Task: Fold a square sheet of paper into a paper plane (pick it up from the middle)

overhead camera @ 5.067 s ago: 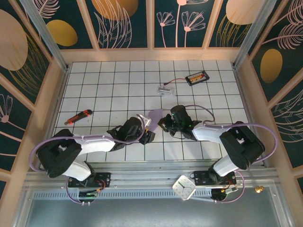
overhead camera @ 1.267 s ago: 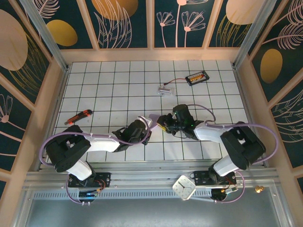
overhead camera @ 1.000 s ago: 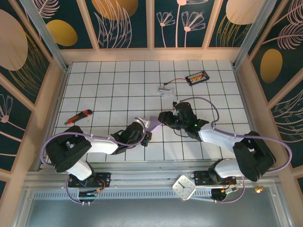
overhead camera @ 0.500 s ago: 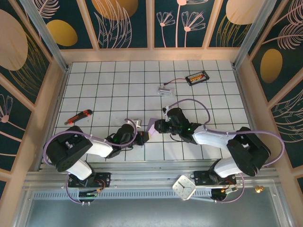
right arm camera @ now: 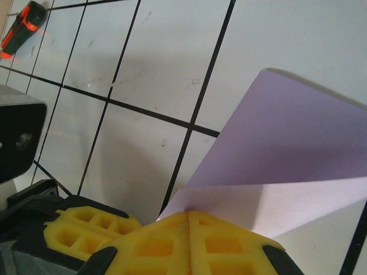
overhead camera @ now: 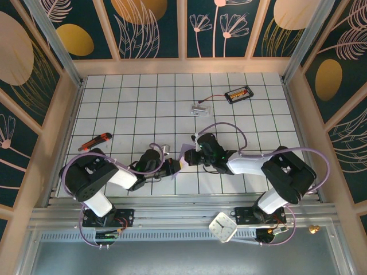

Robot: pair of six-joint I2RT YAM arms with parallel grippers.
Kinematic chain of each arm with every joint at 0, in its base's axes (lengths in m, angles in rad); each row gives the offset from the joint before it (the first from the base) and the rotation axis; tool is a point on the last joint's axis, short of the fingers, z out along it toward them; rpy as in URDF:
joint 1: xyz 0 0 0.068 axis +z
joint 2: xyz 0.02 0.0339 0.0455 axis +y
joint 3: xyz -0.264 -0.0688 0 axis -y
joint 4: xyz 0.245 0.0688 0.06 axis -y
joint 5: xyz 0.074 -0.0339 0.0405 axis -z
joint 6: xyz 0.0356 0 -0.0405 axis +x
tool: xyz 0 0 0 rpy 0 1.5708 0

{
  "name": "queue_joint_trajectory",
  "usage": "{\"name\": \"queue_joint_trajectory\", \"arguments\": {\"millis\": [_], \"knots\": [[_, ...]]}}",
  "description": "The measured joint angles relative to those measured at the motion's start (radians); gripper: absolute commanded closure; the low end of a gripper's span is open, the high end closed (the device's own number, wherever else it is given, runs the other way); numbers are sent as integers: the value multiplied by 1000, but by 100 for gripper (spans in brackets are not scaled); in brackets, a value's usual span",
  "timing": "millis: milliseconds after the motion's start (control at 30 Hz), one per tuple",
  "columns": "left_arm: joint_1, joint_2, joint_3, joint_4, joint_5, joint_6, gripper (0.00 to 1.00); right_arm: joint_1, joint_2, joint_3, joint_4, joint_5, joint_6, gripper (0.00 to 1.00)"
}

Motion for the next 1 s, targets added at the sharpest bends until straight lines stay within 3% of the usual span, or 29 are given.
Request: {"name": "queue_joint_trajectory", "arguments": {"millis": [1000], "knots": [[15, 118, -69, 246, 43, -186, 100, 4, 144, 68, 38, -37, -43, 96]]}}
